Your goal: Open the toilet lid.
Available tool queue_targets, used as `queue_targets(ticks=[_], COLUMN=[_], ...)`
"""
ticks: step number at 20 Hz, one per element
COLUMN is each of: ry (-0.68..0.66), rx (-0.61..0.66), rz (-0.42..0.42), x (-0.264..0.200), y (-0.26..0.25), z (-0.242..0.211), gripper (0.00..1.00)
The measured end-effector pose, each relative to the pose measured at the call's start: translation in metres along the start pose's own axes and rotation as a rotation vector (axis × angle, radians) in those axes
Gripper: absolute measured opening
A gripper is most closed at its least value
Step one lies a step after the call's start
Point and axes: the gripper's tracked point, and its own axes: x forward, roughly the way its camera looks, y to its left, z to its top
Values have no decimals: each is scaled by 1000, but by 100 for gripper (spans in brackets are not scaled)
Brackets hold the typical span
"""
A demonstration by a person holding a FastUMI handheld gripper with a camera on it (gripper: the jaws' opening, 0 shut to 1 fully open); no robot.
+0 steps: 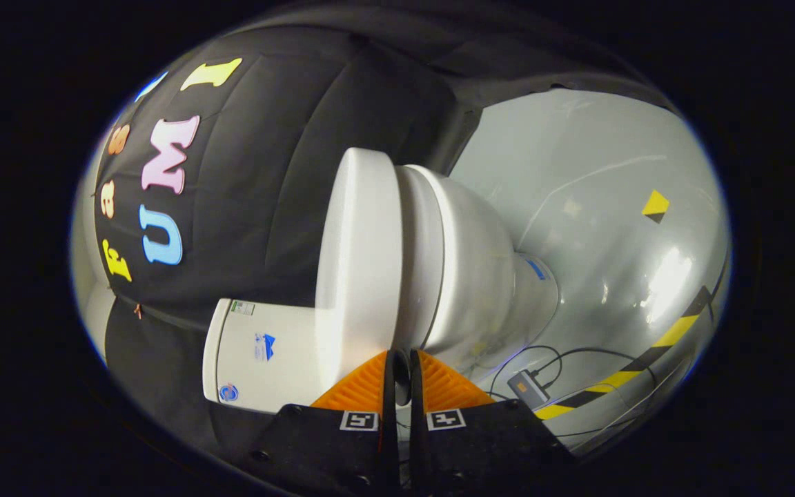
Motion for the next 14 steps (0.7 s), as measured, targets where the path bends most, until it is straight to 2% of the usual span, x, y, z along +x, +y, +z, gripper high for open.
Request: queue_targets(ticks=[6, 11, 14], ry=[-15, -69, -115], rx=[-93, -165, -271], rz=[-121, -136, -189], x=[-12, -36, -47], y=[22, 78, 117], z=[10, 21, 19], gripper=[11, 7, 6])
